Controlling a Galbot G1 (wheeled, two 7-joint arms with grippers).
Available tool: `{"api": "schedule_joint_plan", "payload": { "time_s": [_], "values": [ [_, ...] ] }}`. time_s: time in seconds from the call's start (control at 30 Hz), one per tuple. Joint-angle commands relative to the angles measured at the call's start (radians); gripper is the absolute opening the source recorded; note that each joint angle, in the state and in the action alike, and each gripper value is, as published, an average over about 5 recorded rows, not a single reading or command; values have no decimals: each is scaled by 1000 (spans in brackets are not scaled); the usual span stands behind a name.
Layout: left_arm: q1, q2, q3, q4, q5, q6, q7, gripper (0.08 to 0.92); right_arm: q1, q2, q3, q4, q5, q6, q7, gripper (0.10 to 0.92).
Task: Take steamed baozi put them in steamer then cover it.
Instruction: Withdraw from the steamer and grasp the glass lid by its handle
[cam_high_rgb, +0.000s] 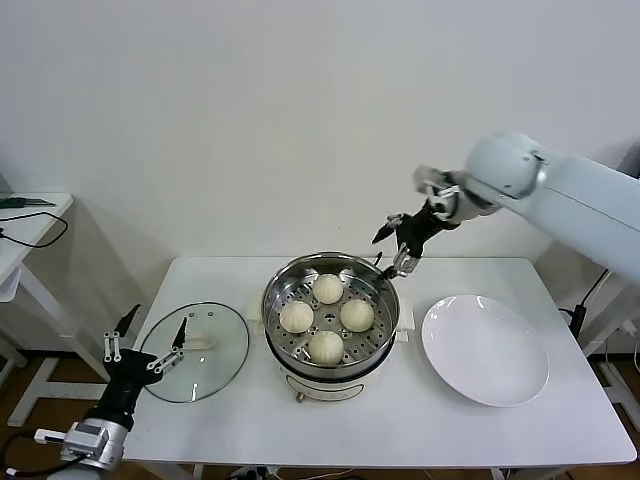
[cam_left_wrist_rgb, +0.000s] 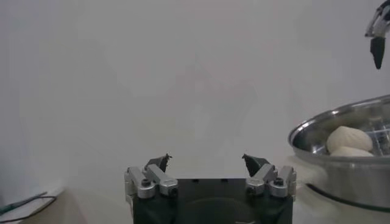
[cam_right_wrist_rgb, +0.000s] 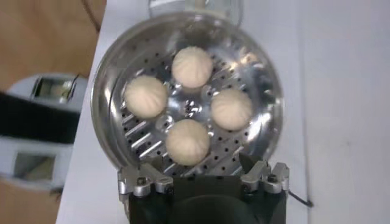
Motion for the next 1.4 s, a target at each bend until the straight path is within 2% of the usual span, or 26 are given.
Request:
{"api": "schedule_joint_plan", "payload": {
  "time_s": [0.03, 0.17, 0.4, 0.67, 0.8, 0.9, 1.0, 1.13, 1.4],
  "values": [
    [-20, 18, -31, -17, -21, 74, 0, 823, -719, -290, 758, 175, 133, 232, 575, 823],
    [-37, 16, -31, -24, -38, 124, -8, 823, -1094, -281, 1084, 264, 177, 333, 786, 823],
    [-82, 7, -26, 31, -43, 88, -40, 823, -1643, -29, 1586, 419, 114, 410, 914, 823],
    [-102, 15, -40, 67, -27, 5, -55, 823, -1893, 305, 1662, 532, -40, 567, 985, 823],
    [-105, 18, -38, 82, -26, -6, -61, 823, -1953, 412, 1634, 533, -149, 684, 1017, 823],
    [-108, 19, -34, 110, -1, -22, -70, 823, -1985, 478, 1617, 535, -175, 729, 1033, 823],
    [-108, 18, -29, 153, 112, -56, -83, 823, -2010, 531, 1606, 530, -187, 756, 1037, 823],
    [-97, 24, -14, 233, 371, -177, -132, 823, -2014, 572, 1596, 521, -189, 766, 1038, 823],
    [-37, 39, 37, 326, 914, -423, -319, 823, -1995, 594, 1582, 507, -186, 765, 1036, 823]
  ]
}}
